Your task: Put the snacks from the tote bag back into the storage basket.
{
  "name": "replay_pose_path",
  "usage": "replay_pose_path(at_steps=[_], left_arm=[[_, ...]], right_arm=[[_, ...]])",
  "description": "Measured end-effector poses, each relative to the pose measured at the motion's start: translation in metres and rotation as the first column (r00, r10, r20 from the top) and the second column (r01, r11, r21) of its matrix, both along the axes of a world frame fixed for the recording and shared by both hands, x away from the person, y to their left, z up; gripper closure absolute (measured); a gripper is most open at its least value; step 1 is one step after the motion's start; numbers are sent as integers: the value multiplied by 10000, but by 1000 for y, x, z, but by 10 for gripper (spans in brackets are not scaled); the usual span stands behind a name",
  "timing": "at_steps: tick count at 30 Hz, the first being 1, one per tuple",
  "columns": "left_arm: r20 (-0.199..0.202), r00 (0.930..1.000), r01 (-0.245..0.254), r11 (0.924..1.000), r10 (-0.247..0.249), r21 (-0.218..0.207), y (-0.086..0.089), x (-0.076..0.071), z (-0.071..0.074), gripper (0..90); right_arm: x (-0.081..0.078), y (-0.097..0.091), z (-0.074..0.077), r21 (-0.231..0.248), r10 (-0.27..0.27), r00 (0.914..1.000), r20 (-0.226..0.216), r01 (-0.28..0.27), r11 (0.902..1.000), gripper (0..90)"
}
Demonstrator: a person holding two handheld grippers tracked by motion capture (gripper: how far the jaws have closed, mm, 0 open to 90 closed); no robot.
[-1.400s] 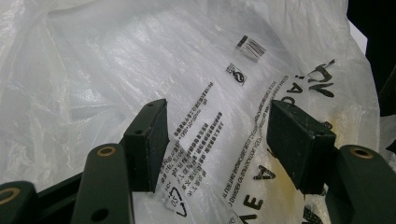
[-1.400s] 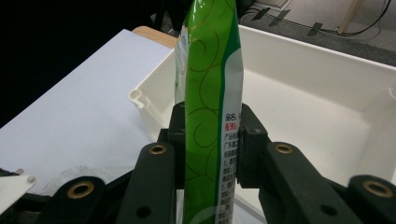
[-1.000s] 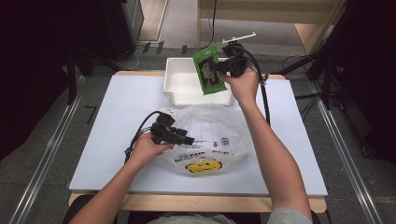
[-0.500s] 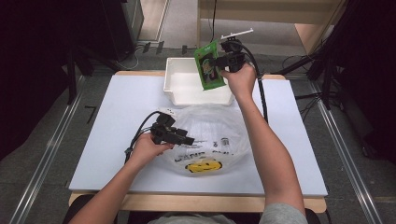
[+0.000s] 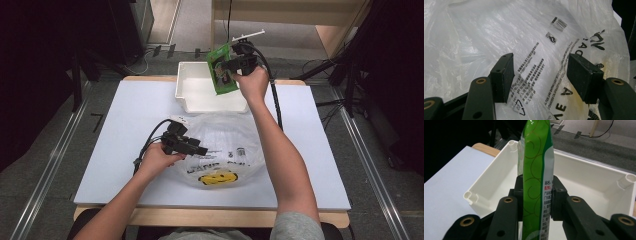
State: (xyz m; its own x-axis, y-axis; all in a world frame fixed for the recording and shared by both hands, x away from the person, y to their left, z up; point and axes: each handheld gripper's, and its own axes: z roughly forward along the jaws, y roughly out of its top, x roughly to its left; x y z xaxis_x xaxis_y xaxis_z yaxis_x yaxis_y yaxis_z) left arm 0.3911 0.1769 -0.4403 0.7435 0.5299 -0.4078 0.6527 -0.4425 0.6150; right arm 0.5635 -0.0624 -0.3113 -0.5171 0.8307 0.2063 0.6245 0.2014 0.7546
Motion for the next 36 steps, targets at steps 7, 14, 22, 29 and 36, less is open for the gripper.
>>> replay_pose_path(at_steps=[7, 14, 22, 29, 36], left_arm=[[-39, 10000, 62, 10000, -62, 11, -1, 0, -1, 396], [-69, 10000, 45, 10000, -45, -62, 1, 0, 0, 396], [-159, 9999, -18, 9999, 16, -118, 4, 2, -1, 399], [-139, 9999, 43, 9999, -45, -123, 5, 2, -1, 401], [-110, 9999, 65, 9998, -67, -194, 5, 1, 0, 412]], right_arm=[[10, 3, 0, 194, -100, 9999, 81, 99, 9998, 744], [28, 4, -4, 421, -322, 9995, -50, 323, 9986, 744], [38, 11, -4, 179, -368, 9993, -13, 369, 9992, 744], [56, 14, -7, 91, -663, 9977, -166, 665, 9977, 743], [69, 26, -12, -56, -748, 9971, -138, 747, 9972, 743]])
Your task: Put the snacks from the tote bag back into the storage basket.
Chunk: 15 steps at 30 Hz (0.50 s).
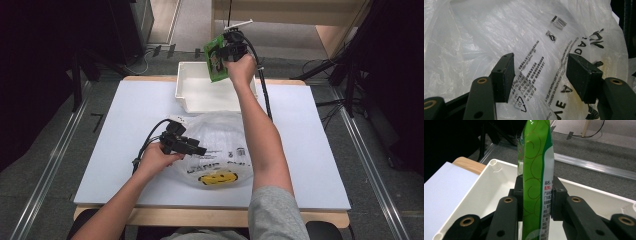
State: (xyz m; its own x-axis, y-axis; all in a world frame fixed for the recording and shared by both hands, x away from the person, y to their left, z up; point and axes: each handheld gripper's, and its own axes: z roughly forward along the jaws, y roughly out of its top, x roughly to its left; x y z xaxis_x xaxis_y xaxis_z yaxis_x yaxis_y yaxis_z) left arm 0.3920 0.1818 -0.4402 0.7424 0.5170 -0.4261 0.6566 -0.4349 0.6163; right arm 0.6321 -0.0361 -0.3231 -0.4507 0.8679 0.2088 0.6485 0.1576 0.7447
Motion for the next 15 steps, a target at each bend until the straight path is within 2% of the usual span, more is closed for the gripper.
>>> replay_pose_path(at_steps=[7, 11, 15], left_arm=[[14, 10000, 48, 10000, -48, 25, 0, 0, 0, 415], [4, 10000, 65, 10000, -65, 69, -1, 0, -1, 415], [-26, 10000, 81, 9999, -81, 77, -1, 0, -2, 415]], right_arm=[[10, 2, -16, -208, -172, 9999, 0, 172, 9996, 742], [14, 5, -25, -255, -202, 9997, -160, 198, 9995, 741], [15, 9, -34, -641, -177, 9996, -209, 163, 9978, 742]])
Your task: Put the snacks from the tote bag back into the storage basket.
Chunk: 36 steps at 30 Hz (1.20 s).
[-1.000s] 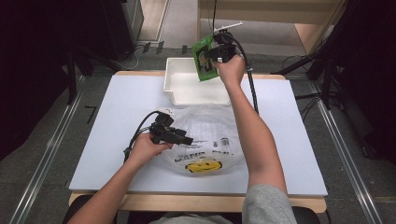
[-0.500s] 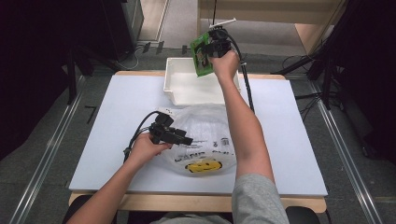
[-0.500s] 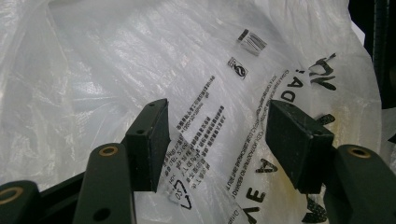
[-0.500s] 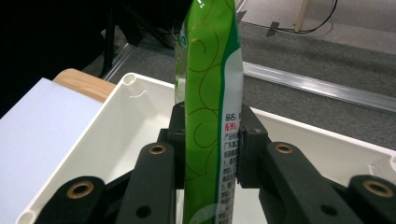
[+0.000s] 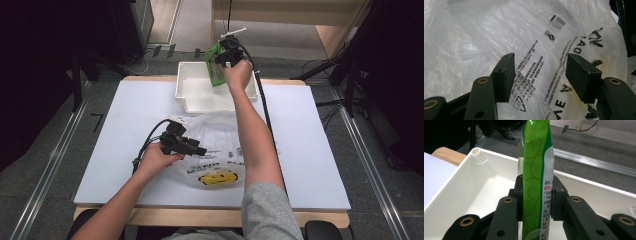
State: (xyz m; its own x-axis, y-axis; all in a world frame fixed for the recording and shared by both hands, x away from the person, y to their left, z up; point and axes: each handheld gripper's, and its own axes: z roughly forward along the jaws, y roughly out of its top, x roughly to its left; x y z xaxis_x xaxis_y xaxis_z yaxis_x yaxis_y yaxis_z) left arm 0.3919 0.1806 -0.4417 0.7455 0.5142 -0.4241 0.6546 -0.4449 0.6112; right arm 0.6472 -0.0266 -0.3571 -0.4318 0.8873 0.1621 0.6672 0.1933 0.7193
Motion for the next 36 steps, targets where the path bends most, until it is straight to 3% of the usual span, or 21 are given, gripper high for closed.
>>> replay_pose_path(at_steps=[10, 23, 30, 36], left_arm=[[4, 10000, 42, 9999, -42, 96, 1, 1, 0, 415], [-56, 9999, 131, 9998, -130, 181, -1, 0, -2, 415], [-117, 9998, 170, 9996, -168, 234, -3, -1, -2, 415], [-107, 9996, 265, 9992, -262, 287, -4, -1, -3, 415]], right_arm=[[4, 6, -15, -52, -16, 9997, -225, 15, 10000, 742], [0, 4, -24, 85, 43, 10000, -23, -43, 10000, 741], [-3, -1, -31, 174, -196, 9995, 231, 192, 9997, 735], [-5, -4, -35, 14, -151, 9997, 186, 151, 9999, 713]])
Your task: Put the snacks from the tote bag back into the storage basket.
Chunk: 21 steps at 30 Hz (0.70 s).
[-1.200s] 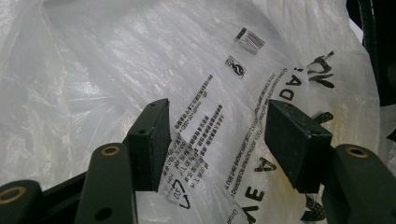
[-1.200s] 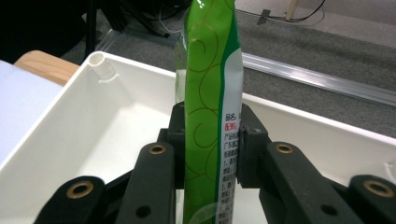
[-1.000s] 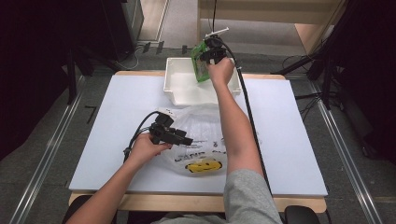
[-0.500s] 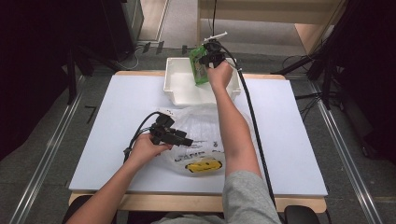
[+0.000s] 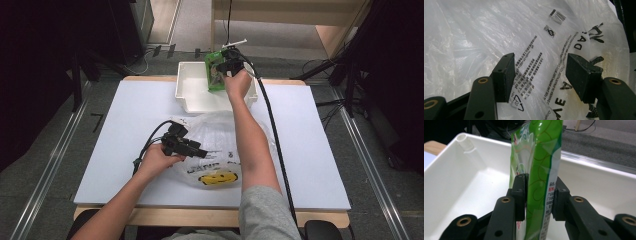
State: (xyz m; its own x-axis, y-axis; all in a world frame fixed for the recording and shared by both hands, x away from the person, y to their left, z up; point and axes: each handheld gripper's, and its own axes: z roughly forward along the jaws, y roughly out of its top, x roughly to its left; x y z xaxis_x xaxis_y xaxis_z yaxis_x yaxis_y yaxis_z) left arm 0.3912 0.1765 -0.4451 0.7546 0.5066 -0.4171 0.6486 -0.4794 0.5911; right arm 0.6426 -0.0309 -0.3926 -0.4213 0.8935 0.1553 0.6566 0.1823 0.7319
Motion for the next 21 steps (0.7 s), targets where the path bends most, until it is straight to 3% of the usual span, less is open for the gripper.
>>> replay_pose_path(at_steps=[8, 18, 21], left_arm=[[-9, 10000, 2, 10000, -2, 41, -2, -1, -1, 415], [-10, 10000, 33, 10000, -33, 90, -2, -1, -1, 416], [-10, 10000, 13, 10000, -13, 91, -1, -1, -1, 416]], right_arm=[[-1, 5, -2, -206, 104, 9999, -26, -105, 9997, 708], [-4, 10, -5, 17, 216, 9998, 18, -216, 9998, 743], [-4, 12, 0, -251, 88, 9993, 355, -79, 9997, 748]])
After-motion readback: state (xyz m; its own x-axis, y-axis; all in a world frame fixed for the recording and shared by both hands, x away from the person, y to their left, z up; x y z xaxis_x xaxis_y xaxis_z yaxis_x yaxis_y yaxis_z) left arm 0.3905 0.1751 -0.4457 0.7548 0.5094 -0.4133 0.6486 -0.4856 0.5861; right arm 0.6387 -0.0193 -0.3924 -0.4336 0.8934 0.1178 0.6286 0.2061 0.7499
